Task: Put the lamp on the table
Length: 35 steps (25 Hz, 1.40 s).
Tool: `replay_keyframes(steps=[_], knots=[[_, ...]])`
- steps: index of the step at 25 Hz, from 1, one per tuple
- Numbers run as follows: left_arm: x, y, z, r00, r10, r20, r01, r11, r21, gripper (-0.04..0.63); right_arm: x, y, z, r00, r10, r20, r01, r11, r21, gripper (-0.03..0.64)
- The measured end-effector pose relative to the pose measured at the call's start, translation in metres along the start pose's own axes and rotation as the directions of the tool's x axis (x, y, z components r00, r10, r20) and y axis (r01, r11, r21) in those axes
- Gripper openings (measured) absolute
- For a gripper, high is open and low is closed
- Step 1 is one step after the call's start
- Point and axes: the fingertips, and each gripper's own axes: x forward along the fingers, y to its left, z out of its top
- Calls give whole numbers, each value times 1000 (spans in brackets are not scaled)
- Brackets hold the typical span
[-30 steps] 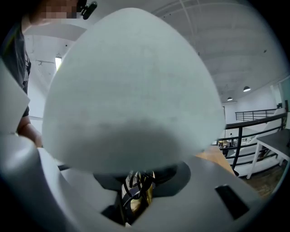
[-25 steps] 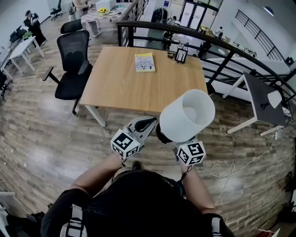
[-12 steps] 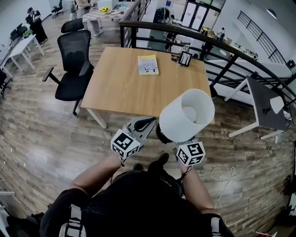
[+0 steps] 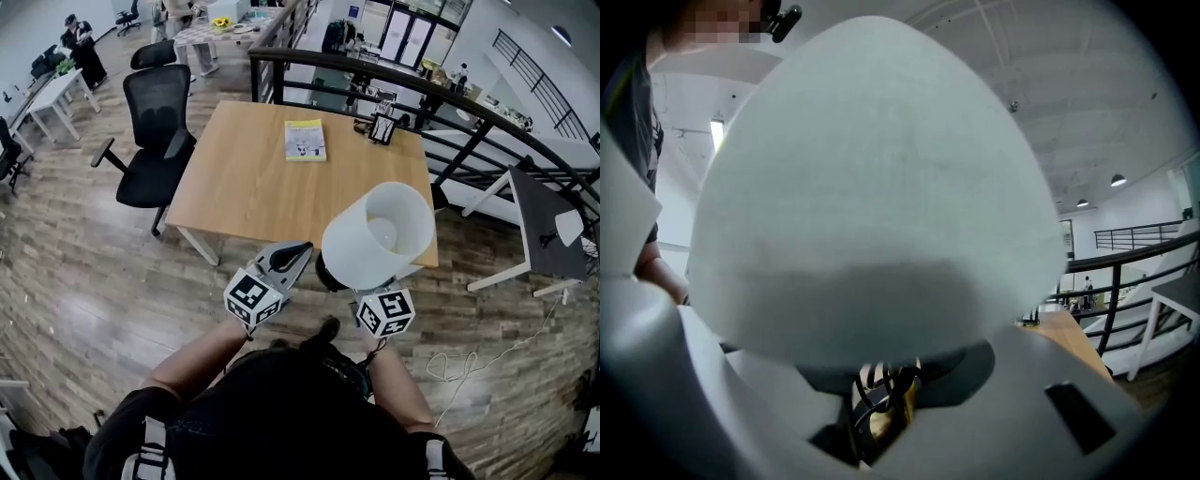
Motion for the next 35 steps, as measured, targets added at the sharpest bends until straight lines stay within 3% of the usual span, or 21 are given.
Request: replay_keyframes(steps=[14, 19, 35], knots=[[145, 35, -12, 996, 89, 6, -89, 996, -16, 8, 41, -139, 9, 995, 101, -5, -101, 995, 3, 117], [193, 35, -7, 992, 124, 26, -124, 992, 8, 8, 46, -187, 19, 991, 132, -9, -132, 991, -7, 117], [273, 40, -33, 996, 83, -23, -84, 996, -39, 8, 50, -263, 8, 996, 93, -18, -92, 996, 21, 117]])
